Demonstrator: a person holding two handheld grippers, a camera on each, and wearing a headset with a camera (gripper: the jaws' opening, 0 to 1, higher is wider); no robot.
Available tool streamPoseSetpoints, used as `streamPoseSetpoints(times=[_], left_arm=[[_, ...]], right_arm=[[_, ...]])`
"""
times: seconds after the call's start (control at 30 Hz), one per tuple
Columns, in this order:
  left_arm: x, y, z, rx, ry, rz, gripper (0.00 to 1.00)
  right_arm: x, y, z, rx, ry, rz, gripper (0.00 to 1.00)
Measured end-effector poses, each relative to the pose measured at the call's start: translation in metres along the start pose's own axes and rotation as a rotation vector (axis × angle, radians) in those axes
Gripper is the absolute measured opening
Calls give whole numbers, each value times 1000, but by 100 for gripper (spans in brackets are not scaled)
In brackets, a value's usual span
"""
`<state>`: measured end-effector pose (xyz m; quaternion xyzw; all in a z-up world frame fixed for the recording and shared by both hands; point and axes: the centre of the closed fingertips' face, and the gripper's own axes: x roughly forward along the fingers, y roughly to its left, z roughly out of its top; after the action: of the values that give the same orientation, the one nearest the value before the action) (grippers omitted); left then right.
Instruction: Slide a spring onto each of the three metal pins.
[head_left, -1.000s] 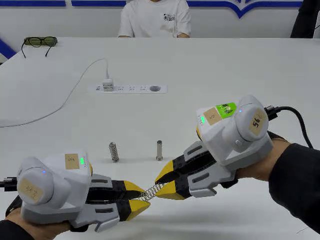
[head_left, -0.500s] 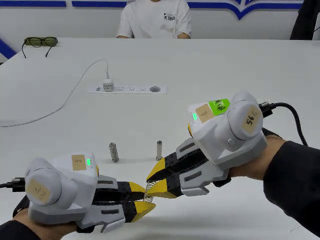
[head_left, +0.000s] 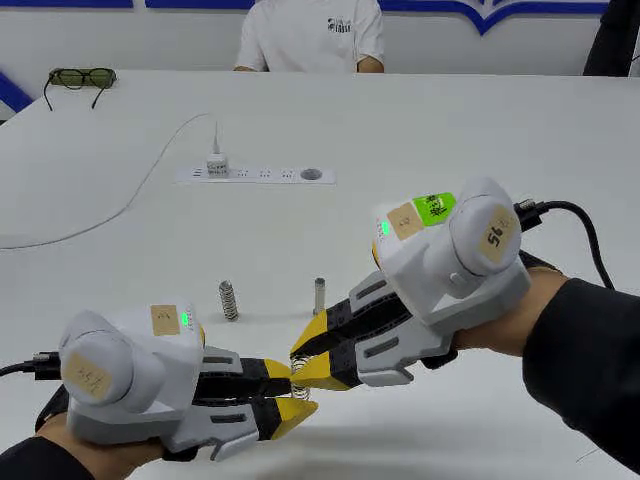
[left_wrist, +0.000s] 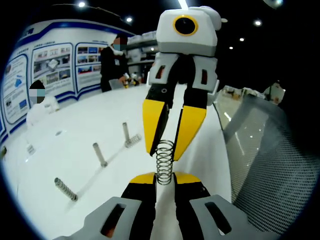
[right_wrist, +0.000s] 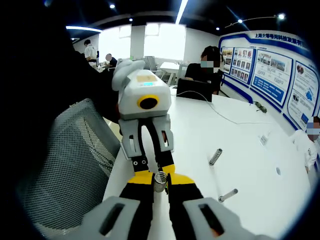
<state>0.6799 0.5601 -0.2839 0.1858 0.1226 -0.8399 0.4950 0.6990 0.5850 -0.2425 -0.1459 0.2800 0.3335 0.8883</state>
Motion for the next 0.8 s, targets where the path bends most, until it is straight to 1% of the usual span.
streamPoseSetpoints(times=[0.1,0.37,0.7,0.8], left_arm=[[0,2,-1,-14,-2,7,20],[-4,6,-2,-43,-16,29,25],[-10,13,-4,-78,-37,71,35],[-12,16,-5,-89,-45,87,37]], right_arm=[[-1,-2,-1,3,0,-4,11],[-9,-15,-1,16,-8,-40,11],[-22,-46,-3,47,-9,-138,11],[-25,-54,-3,58,-14,-163,11]])
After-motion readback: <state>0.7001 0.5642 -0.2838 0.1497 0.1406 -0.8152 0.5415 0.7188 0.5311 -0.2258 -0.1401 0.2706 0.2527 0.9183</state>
